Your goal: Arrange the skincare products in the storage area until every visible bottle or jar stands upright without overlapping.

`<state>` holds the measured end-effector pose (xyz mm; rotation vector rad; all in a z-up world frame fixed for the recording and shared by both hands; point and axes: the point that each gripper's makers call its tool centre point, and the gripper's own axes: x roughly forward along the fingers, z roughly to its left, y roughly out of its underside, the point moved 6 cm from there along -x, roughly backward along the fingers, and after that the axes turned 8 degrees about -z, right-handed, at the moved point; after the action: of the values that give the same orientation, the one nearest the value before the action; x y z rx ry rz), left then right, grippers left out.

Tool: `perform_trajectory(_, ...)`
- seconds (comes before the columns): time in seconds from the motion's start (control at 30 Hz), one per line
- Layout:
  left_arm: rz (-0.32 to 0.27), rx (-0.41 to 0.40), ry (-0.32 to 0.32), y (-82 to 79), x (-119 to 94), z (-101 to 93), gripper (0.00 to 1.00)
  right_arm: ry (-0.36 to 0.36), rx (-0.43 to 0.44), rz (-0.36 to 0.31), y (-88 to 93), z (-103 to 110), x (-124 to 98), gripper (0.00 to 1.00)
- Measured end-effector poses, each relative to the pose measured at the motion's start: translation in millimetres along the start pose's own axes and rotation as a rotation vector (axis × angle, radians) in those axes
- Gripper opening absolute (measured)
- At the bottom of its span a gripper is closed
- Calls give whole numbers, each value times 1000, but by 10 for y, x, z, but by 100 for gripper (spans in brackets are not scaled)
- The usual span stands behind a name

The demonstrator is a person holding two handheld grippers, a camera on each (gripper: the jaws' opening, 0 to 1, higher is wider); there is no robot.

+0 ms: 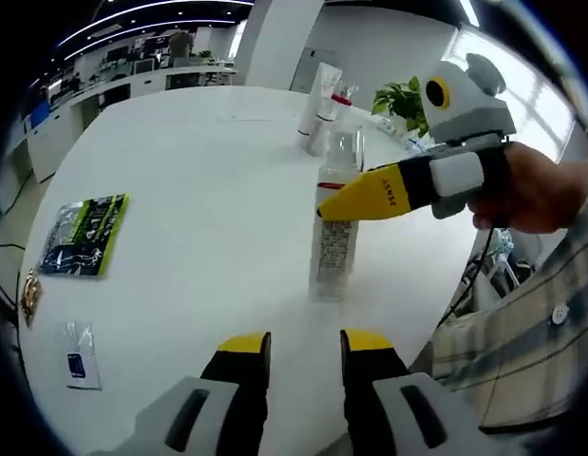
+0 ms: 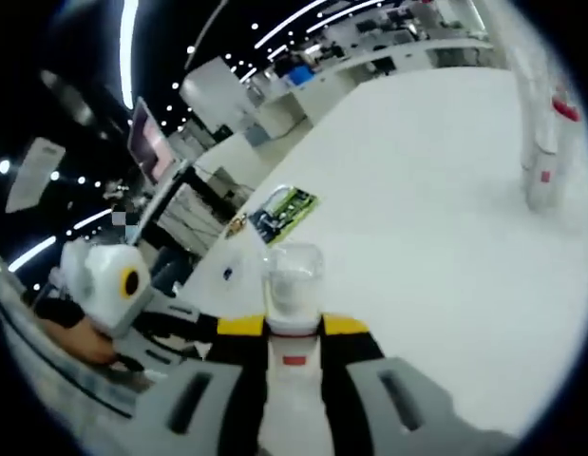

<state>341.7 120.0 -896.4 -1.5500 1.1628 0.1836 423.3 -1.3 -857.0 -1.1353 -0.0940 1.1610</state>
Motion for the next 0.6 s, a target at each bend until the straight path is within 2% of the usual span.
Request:
perform_trajectory(0.17,6,-7,-9,17,-16,7,30,52,-61,-42,-88,-176,-75,18)
perform_trajectory(0.43,37,-14,-22,84,-12,-20,30,145,-206,-119,-256,-478,-252,18)
perform_trajectory(0.5,19,-42,-20,72,-18,-39,30,150,-212,-126,-271,-524,-280,18)
perform_trajectory(0.6,26,-45,-31,83,-22,-43,32,180,-220,-153,-316,-639,-343,18)
